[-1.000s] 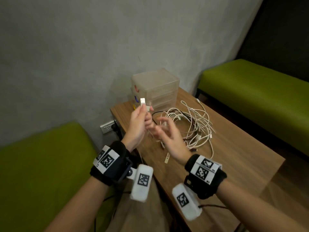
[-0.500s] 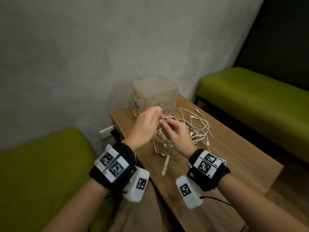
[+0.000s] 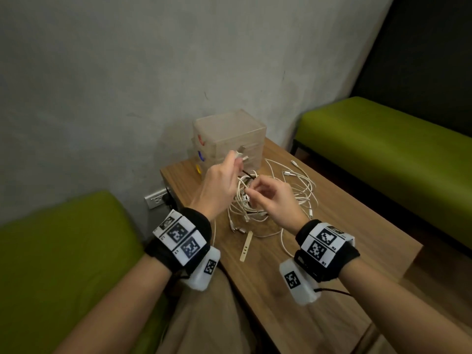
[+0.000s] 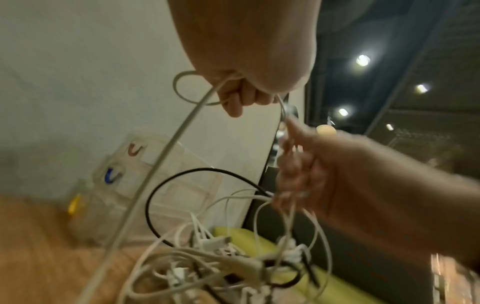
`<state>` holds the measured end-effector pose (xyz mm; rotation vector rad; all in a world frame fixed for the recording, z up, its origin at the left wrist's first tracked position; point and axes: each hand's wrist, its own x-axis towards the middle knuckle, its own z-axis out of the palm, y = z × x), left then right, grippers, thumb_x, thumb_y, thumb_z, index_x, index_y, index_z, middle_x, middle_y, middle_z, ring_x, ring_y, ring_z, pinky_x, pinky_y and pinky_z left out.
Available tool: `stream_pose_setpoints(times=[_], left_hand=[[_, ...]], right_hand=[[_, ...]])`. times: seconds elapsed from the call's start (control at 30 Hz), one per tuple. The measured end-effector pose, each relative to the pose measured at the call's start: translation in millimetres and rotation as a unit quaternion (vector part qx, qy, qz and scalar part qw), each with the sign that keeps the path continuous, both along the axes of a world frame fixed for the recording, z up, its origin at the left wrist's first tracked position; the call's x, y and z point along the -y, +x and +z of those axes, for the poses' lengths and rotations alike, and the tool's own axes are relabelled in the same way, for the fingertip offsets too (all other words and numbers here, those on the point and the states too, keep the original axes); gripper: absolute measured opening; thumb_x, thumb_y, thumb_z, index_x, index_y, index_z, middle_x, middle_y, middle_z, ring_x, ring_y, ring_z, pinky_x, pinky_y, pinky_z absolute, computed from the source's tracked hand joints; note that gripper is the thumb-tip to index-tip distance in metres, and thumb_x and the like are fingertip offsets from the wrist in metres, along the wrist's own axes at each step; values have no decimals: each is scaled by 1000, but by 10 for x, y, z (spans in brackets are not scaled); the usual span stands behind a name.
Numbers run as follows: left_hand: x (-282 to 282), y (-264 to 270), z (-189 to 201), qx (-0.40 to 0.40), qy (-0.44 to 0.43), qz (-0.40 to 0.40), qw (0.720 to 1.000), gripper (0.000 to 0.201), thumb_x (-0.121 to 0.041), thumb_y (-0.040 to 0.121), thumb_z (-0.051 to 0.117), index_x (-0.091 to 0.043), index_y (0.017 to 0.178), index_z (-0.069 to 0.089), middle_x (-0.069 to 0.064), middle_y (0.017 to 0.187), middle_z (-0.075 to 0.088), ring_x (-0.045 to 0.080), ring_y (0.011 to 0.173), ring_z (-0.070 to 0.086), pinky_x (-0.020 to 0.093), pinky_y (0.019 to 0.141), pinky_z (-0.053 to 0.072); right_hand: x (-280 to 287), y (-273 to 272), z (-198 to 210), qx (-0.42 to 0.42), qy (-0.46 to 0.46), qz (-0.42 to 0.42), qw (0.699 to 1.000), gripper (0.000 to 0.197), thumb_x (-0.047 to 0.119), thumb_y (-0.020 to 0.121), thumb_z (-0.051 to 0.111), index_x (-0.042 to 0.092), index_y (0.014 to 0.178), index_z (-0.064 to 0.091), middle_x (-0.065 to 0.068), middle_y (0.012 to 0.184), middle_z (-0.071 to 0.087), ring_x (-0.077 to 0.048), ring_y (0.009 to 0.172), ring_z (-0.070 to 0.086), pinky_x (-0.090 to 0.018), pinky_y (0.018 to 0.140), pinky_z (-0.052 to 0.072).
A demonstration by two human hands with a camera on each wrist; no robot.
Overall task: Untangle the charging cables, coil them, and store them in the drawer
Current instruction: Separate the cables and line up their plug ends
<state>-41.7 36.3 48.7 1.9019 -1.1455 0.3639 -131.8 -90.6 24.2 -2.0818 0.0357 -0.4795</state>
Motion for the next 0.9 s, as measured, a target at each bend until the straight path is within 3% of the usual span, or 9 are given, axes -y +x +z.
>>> stream_pose_setpoints(times=[0.1,0.2,0.3,0.43,0.53,0.63,0.73,0.83,0.9], left_hand=[[4,67,95,-60,-111,32,991,30,-19,96,26,-1,90,50,-9,58,40,1,43,44,14,41,29],[-4,111,224,-96,-178,64,977,27,-16,99,25,-12,83,47,-10,58,37,-2,44,42,12,42,30],[-63,240,408,-145,-282,118,941,30,-23,98,24,-27,73,42,-9,57,39,-2,44,41,16,49,32],[-183,477,573,-179,-391,155,890,31,-30,94,23,-25,71,43,-6,56,40,2,44,39,25,50,35],[-225,515,539,-135,-297,181,928,30,-25,96,25,-27,72,44,-6,62,47,12,56,48,31,62,38],[-186,364,389,-50,-149,165,974,31,-15,97,27,-8,82,53,6,72,53,20,67,49,24,64,32],[-185,264,289,-101,-178,154,967,27,-20,100,27,-13,83,46,-8,61,46,3,53,46,19,54,34],[-299,288,274,-147,-261,170,939,30,-31,95,25,-14,82,46,-12,65,45,6,58,46,27,59,38],[-429,259,305,-138,-280,168,935,29,-31,94,26,-13,83,46,-14,67,48,-2,58,49,20,58,41]], right_hand=[[76,-38,-203,-73,-78,21,994,13,20,91,55,13,83,63,6,76,64,-2,72,61,-16,70,49],[131,-70,-327,-69,-105,9,992,14,16,92,53,11,91,66,8,86,62,3,81,56,-9,78,42],[153,-104,-402,-77,-142,-16,987,15,14,91,54,9,96,67,9,87,58,0,81,52,-12,78,39],[170,-115,-446,-68,-191,-7,979,17,17,91,54,8,97,67,3,98,60,-4,94,48,-11,84,34],[177,-130,-401,-45,-195,-44,979,22,23,93,51,10,93,68,2,106,60,-6,100,44,-12,87,29],[130,-146,-286,16,-193,-61,979,26,25,95,46,10,85,63,0,86,60,-12,84,50,-14,78,36],[-10,-97,-125,-14,-197,-10,980,21,22,95,48,12,85,62,3,77,59,-12,72,54,-25,70,43],[-229,54,-64,-3,-238,15,971,20,26,93,52,13,88,66,1,80,63,-13,75,54,-27,71,43],[-458,245,-44,21,-246,7,969,19,28,90,57,13,87,68,-1,80,61,-15,75,51,-28,68,39]])
